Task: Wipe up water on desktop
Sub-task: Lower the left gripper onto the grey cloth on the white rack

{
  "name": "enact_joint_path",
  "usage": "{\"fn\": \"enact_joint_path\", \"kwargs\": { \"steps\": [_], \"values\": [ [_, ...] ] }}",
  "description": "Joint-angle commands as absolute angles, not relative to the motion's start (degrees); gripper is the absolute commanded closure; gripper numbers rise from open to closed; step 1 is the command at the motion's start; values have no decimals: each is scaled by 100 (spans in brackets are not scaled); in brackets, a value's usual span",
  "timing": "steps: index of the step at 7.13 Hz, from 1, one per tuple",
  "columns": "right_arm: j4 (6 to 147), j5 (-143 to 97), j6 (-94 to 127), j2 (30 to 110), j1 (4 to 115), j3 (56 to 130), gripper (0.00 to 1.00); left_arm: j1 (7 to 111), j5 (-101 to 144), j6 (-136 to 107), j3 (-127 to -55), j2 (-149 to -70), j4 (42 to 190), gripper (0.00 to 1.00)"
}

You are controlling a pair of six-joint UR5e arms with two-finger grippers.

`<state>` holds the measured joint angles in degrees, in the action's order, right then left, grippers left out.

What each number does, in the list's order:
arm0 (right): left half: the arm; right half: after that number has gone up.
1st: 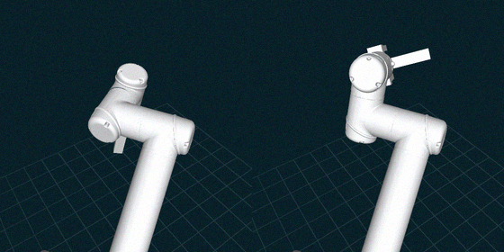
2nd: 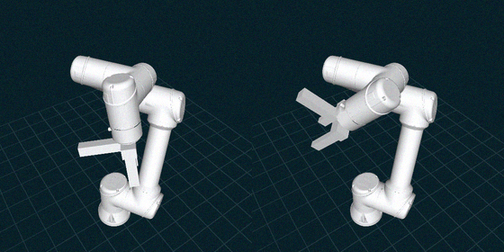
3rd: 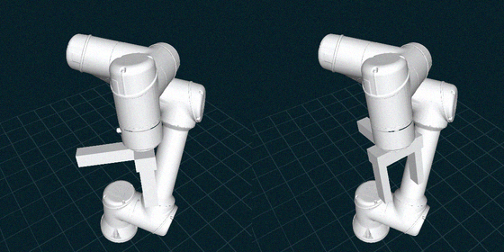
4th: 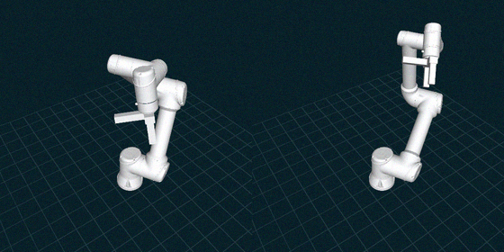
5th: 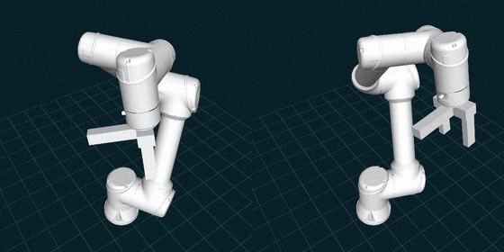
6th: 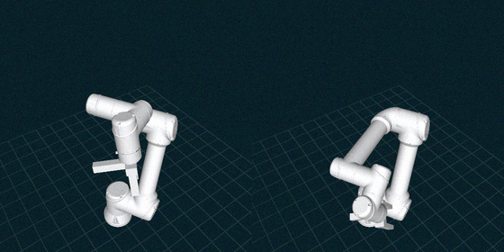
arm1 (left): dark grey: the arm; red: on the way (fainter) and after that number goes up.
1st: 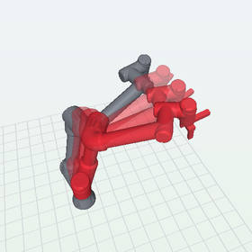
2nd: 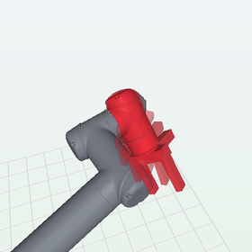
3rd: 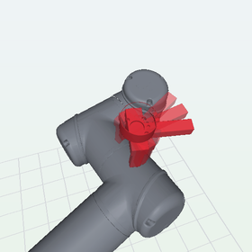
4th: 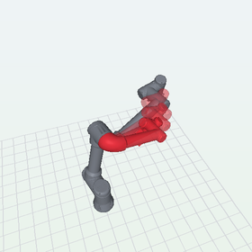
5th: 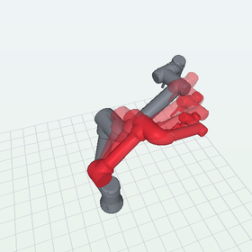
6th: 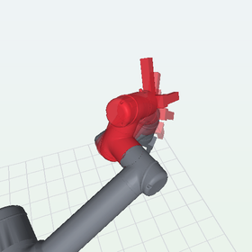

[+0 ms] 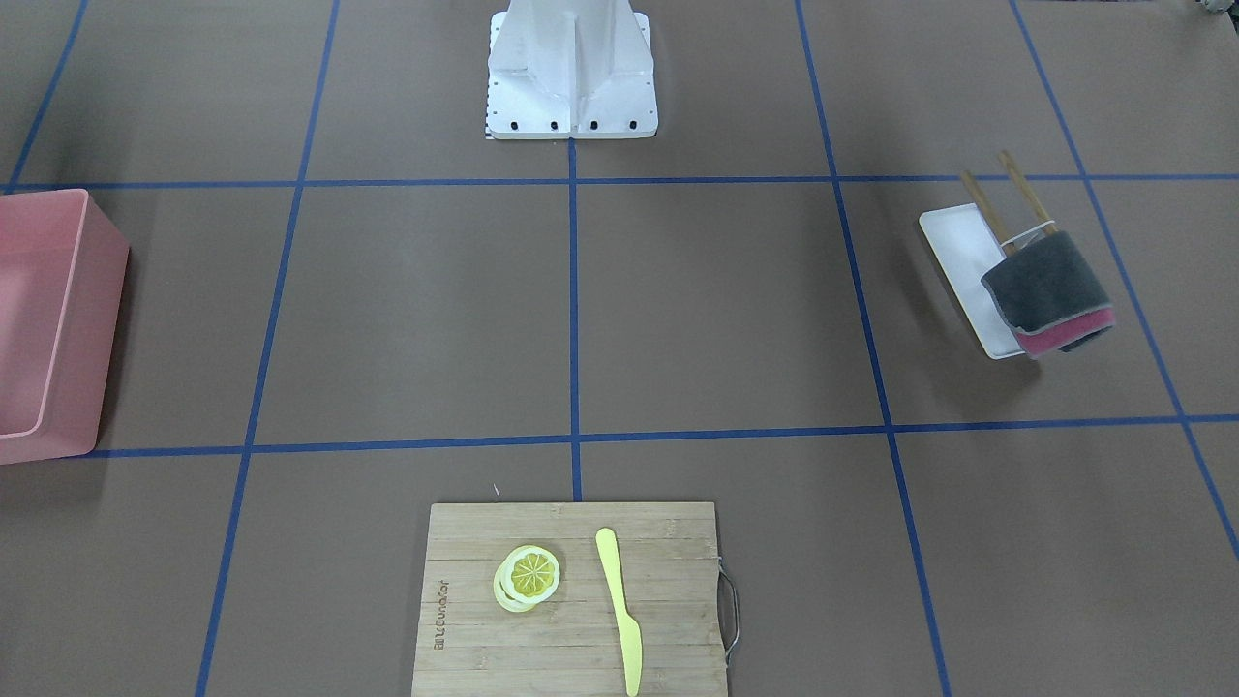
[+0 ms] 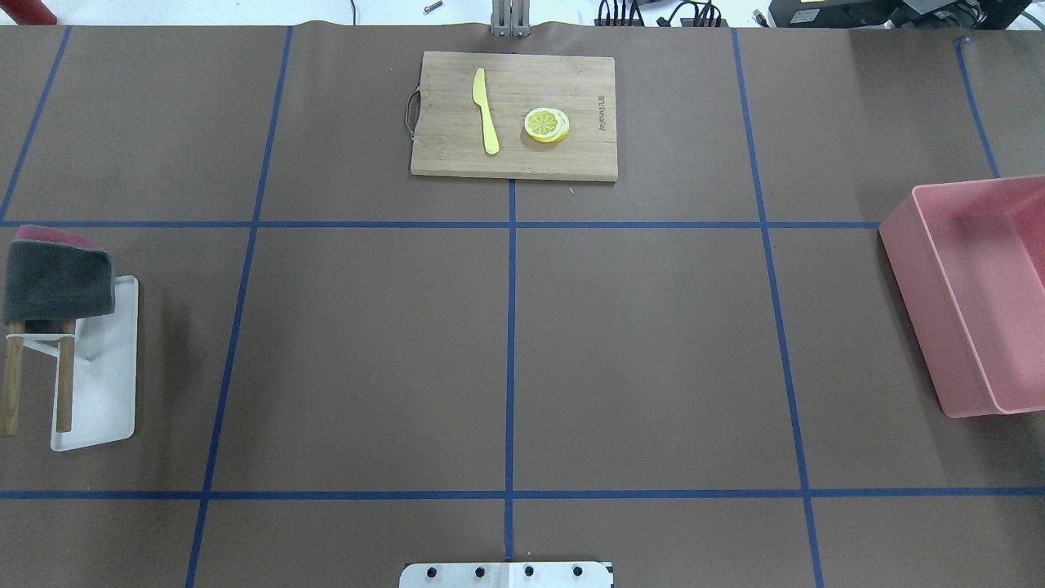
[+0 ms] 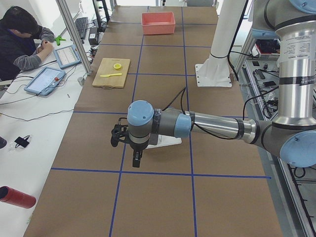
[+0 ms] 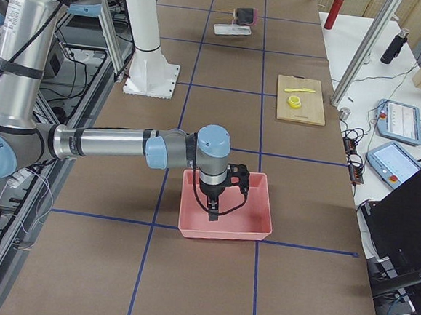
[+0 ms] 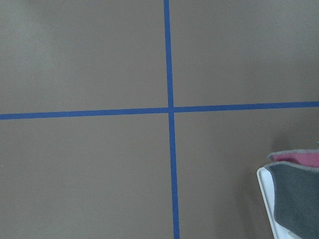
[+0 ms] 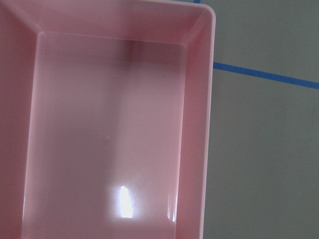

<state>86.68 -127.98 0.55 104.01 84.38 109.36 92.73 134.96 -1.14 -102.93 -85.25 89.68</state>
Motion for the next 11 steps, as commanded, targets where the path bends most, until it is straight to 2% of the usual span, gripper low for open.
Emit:
{"fn": "enact_joint_path", "kwargs": {
  "steps": [1,7,8,11],
  "values": [
    [8666,-12832,61,10363,8438,10951,0,9290,13456,-114,-10275,-8534,8956,2],
    [8666,-12823,53,10292,8472,11100,0,9290,13491,-141,-10213,-9096,9070,2],
    [8666,-12823,53,10283,8473,11092,0,9273,13517,-167,-9908,-9340,9575,2],
    [8491,-12832,175,10204,8464,11162,0,9264,13518,-167,-9835,-9395,10186,2]
  ]
}}
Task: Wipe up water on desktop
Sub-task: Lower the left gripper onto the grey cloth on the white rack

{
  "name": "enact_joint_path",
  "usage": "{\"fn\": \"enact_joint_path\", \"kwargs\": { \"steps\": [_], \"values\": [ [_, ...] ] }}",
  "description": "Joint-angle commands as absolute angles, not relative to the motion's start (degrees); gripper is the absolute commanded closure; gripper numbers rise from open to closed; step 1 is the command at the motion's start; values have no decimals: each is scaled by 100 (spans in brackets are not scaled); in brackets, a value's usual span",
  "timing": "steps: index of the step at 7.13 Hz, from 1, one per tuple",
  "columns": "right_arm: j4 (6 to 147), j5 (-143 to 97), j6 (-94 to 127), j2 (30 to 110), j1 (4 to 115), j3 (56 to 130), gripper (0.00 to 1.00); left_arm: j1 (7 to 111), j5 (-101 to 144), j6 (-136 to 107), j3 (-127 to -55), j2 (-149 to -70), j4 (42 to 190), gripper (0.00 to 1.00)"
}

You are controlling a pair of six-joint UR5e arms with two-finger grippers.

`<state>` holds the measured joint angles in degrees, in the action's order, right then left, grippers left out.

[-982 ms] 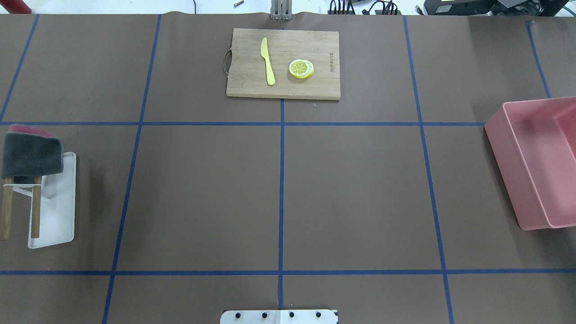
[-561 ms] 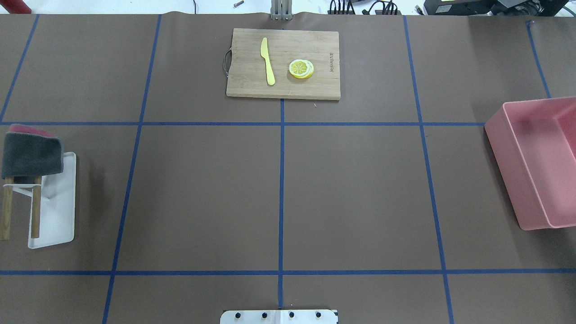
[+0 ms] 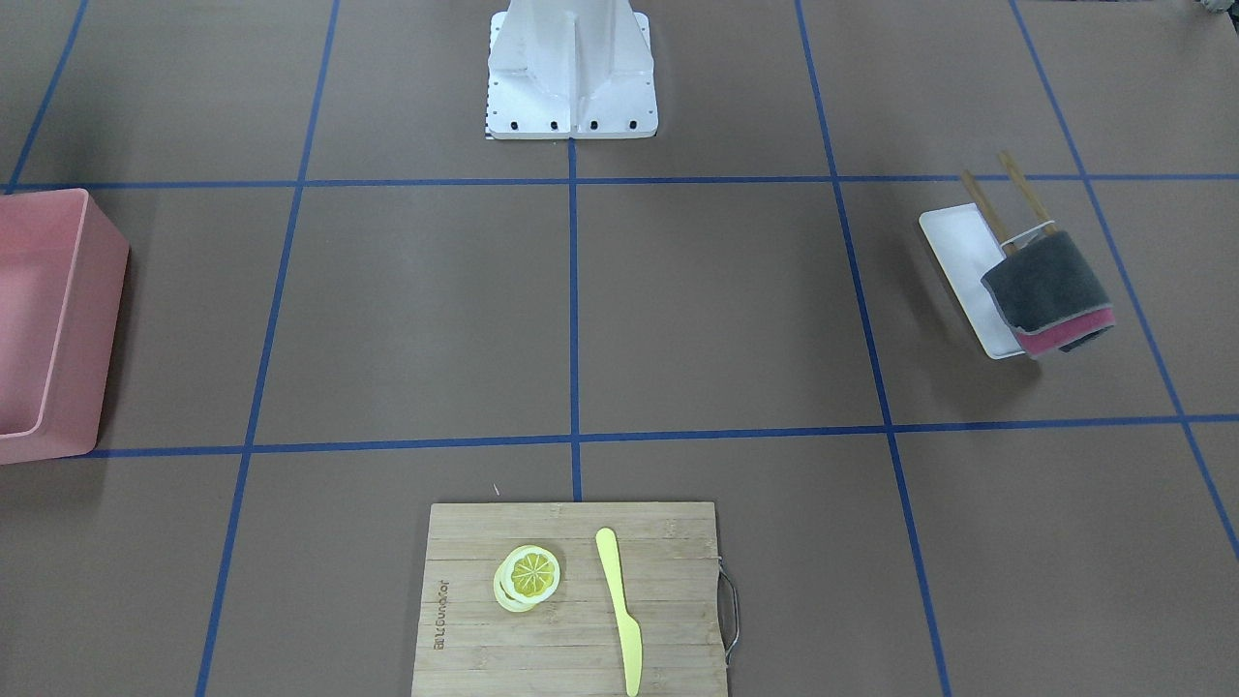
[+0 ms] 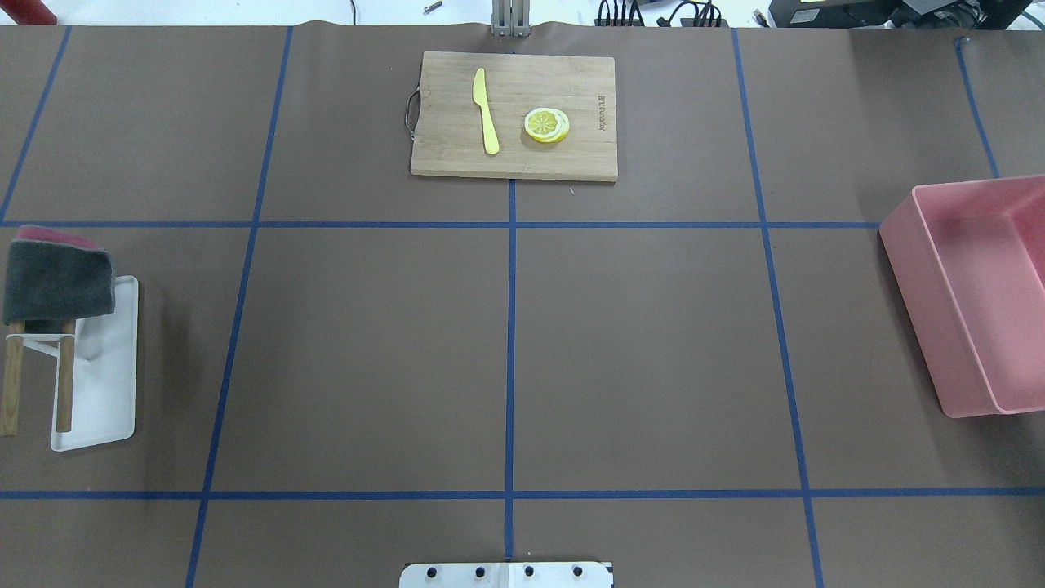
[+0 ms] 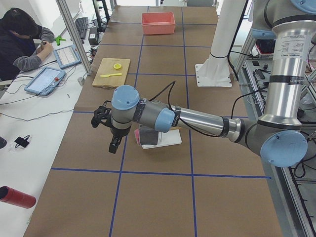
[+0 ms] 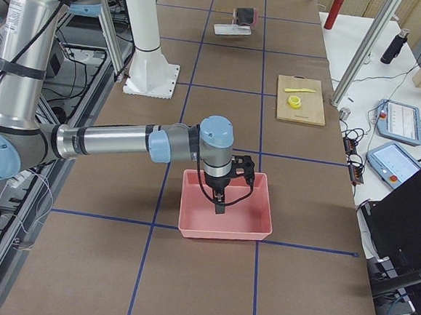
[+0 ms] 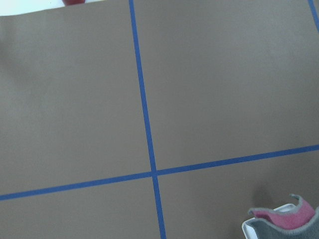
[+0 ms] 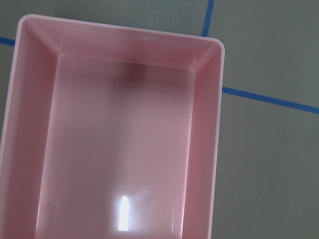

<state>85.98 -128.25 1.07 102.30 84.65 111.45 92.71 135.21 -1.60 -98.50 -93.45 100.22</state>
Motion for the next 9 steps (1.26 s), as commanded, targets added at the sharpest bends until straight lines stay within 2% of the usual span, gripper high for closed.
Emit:
{"fn": "enact_joint_path", "kwargs": {
  "steps": [1,4,7,9],
  "values": [
    [8368,-12832,437,10204,8455,11162,0,9238,13526,-150,-9913,-9352,10247,2],
    [8183,-12823,642,10213,8429,11101,0,8475,13518,-847,-9896,-9203,10730,2],
    [8183,-12823,642,10222,8420,11022,0,7509,13474,-2869,-9879,-8431,12660,2],
    [8183,-12814,642,10213,8420,10969,0,6990,13465,-3365,-9853,-8315,13165,2]
  ]
}}
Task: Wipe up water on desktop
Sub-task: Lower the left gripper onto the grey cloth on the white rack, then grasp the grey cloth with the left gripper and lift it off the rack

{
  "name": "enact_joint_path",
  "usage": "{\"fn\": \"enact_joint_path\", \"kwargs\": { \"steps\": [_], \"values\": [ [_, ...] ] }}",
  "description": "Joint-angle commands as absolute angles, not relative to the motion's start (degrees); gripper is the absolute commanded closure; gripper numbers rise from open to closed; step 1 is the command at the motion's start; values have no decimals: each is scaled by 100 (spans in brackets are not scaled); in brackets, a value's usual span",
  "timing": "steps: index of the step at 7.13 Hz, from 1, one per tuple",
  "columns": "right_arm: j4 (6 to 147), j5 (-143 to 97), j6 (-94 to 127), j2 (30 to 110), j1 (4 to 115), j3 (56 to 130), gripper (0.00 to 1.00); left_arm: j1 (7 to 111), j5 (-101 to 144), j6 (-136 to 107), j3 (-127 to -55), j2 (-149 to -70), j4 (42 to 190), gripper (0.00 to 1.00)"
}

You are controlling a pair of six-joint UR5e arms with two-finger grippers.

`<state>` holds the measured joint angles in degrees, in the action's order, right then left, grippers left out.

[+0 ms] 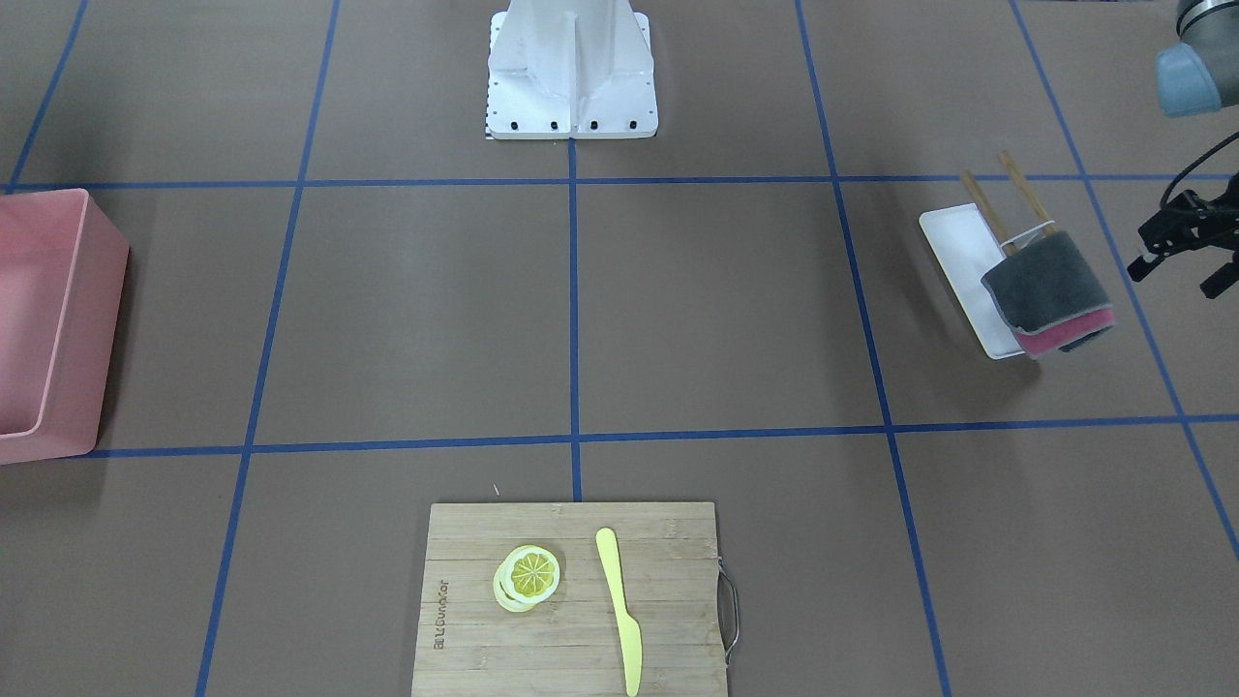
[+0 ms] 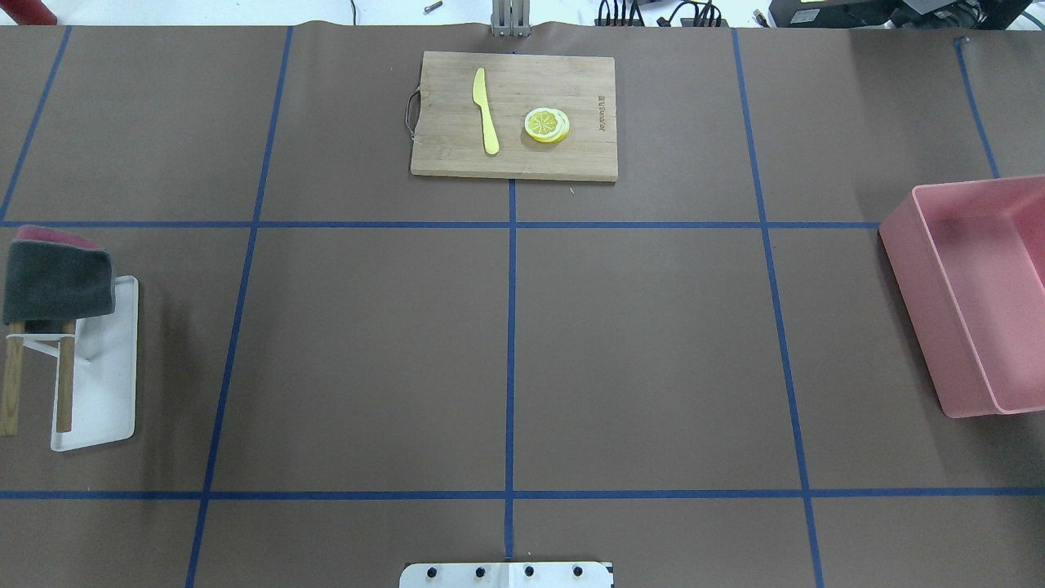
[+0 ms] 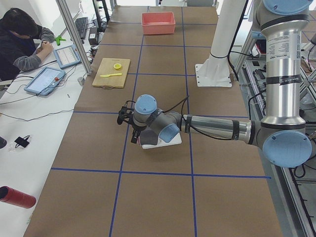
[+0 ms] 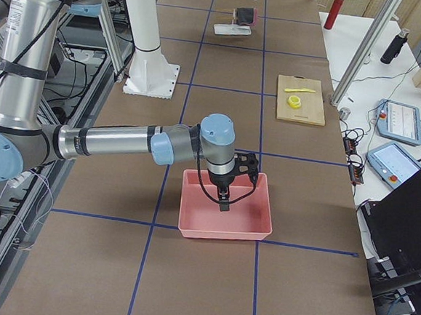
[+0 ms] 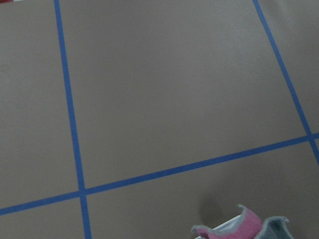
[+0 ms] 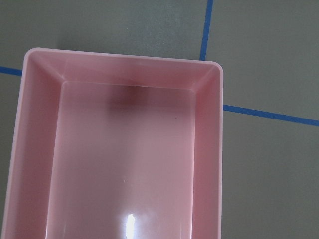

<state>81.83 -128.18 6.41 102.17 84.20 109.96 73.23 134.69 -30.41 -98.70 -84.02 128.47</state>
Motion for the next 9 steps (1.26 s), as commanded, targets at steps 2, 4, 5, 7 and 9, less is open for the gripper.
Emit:
{"fn": "enact_joint_path", "kwargs": {
  "steps": [2,4,5,7,9],
  "values": [
    [8174,-12814,642,10213,8420,10934,0,6760,13456,-3357,-9835,-8236,13358,3],
    [8174,-12806,642,10204,8420,10934,0,6724,13456,-3331,-9800,-8200,13465,51],
    [8174,-12797,642,10204,8420,10925,0,6724,13456,-3331,-9774,-8200,13465,67],
    [8183,-12797,642,10204,8420,10916,0,6724,13456,-3322,-9738,-8218,13465,68],
    [8174,-12806,642,10204,8420,10899,0,6724,13456,-3313,-9730,-8235,13474,91]
  ]
}}
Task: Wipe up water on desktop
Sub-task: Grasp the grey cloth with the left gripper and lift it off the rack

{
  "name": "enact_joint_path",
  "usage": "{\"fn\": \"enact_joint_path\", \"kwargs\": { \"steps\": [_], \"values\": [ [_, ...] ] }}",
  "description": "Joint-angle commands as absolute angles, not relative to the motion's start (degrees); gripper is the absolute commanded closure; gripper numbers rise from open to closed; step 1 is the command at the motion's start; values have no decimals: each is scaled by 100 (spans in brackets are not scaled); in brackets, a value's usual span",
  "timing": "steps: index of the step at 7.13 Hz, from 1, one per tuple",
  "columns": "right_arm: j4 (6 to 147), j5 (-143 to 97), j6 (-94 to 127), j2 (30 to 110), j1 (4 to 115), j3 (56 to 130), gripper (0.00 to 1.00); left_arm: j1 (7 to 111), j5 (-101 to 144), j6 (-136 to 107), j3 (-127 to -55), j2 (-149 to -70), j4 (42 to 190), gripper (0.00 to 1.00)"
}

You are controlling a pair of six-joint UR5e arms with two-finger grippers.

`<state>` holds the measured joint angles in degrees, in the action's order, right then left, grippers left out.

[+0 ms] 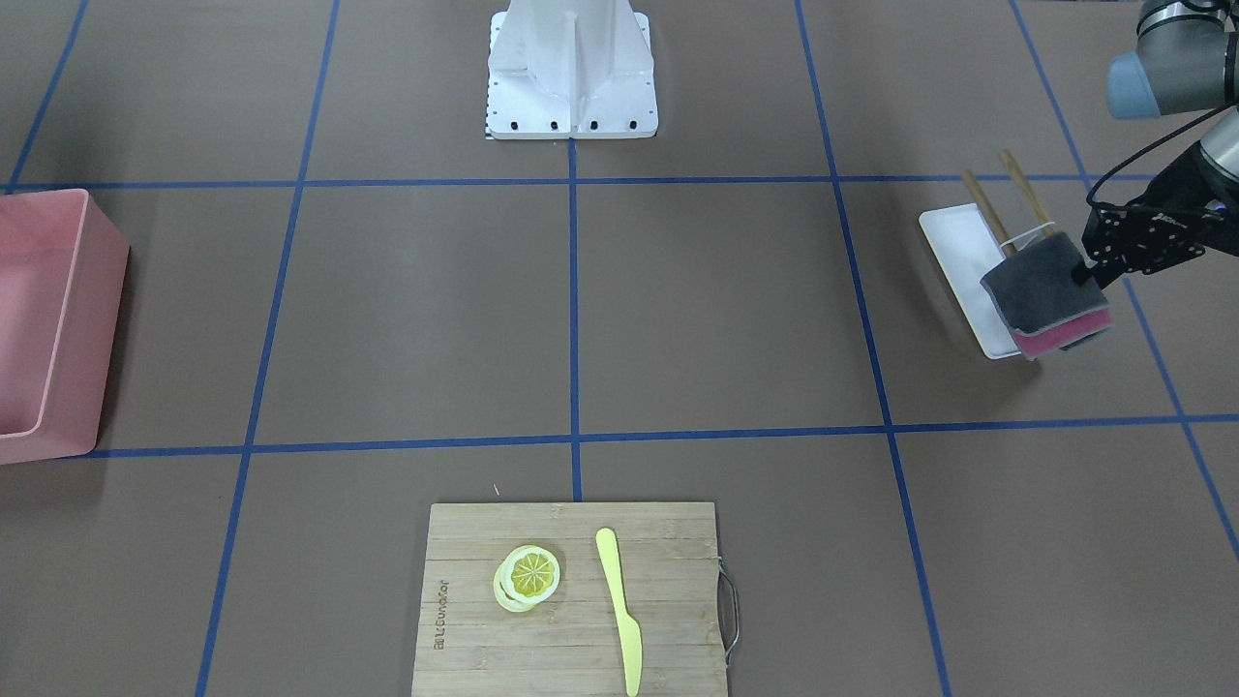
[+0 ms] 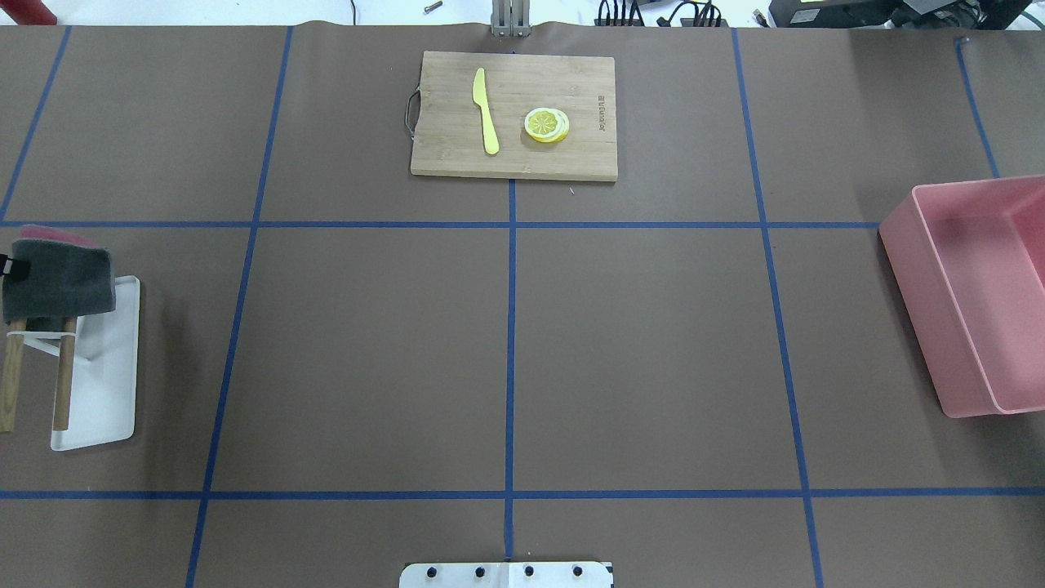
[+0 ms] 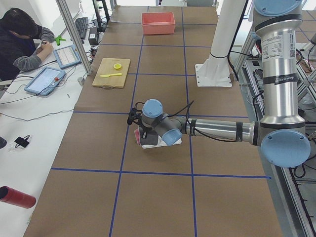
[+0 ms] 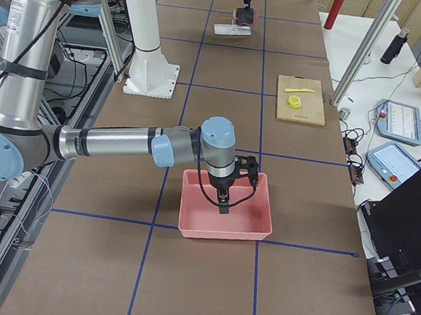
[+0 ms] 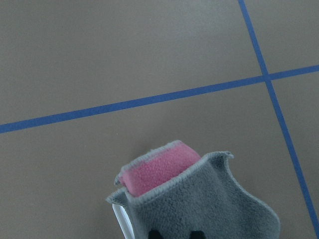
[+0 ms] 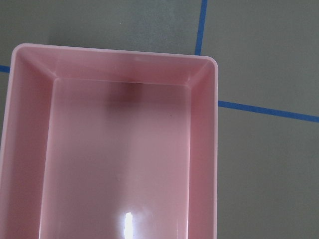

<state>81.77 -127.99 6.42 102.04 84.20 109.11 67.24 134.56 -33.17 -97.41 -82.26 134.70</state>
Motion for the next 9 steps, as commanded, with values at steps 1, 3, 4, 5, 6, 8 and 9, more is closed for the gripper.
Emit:
{"fn": "enact_joint_path", "kwargs": {
  "steps": [1,3,4,5,6,8,9],
  "values": [
    [8174,-12797,642,10204,8420,10881,0,6732,13456,-3322,-9738,-8235,13474,97],
    [8174,-12797,642,10204,8420,10881,0,6741,13474,-3331,-9765,-8244,13474,100],
    [8174,-12806,642,10204,8420,10881,0,6750,13508,-3357,-9782,-8262,13474,100],
    [8174,-12806,642,10204,8420,10881,0,6750,13517,-3392,-9800,-8305,13465,100],
    [8174,-12806,642,10204,8420,10881,0,6811,13518,-3393,-9791,-8375,13430,100],
    [8174,-12806,642,10204,8420,10881,0,7056,13509,-3401,-9791,-8420,13386,100],
    [8174,-12806,642,10204,8420,10881,0,7179,13509,-3419,-9791,-8490,13386,100]
  ]
}}
